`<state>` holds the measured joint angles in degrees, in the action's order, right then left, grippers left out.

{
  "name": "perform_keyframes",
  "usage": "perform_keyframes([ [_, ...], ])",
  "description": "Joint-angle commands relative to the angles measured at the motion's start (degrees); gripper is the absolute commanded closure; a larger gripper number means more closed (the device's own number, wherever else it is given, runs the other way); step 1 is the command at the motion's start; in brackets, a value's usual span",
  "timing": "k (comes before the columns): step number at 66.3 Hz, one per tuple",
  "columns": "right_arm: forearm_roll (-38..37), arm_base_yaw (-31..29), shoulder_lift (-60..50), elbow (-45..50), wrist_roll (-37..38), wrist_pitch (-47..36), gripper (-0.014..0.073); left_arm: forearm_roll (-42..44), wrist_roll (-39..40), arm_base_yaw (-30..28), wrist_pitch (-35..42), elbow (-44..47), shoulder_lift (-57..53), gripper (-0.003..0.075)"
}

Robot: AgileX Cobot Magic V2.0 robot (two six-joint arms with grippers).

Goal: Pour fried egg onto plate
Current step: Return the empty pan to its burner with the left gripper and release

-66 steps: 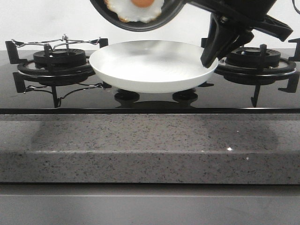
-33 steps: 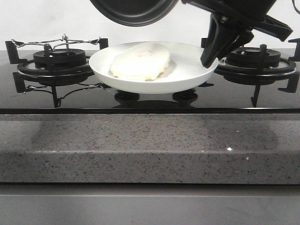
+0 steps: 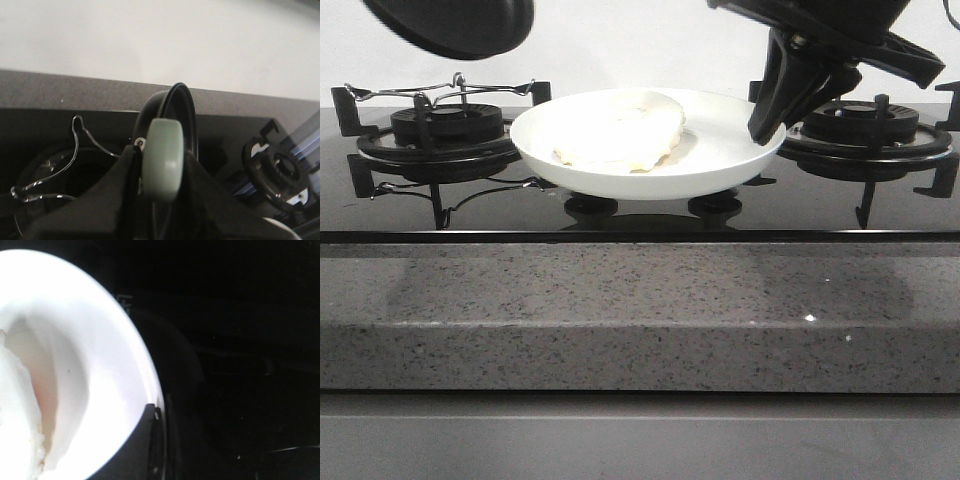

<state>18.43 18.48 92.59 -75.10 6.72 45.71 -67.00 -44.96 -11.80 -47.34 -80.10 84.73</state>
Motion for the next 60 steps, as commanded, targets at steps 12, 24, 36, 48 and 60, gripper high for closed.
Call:
perform_keyframes([
  [12, 0.02, -0.02, -1.92, -1.23, -0.26, -1.83, 0.0705, -22.02, 5.45, -8.82, -12.91, -2.03, 10.37, 0.074],
  [24, 0.02, -0.02, -1.92, -1.23, -0.26, -1.83, 0.0705, -27.86, 5.45, -9.65, -16.29, -2.03, 17.52, 0.074],
  [36, 0.02, -0.02, -1.92, -1.23, -0.26, -1.83, 0.0705, -28.95, 5.45, -9.65, -16.5, -2.03, 21.74, 0.074],
  [48, 0.02, -0.02, -1.92, -1.23, -0.26, -1.83, 0.0705, -28.38, 5.45, -9.85, -16.54, -2.03, 22.97, 0.074],
  [60, 0.02, -0.02, -1.92, -1.23, -0.26, -1.83, 0.0705, -27.11, 6.93, -9.85, -16.55, -2.03, 22.97, 0.0734],
])
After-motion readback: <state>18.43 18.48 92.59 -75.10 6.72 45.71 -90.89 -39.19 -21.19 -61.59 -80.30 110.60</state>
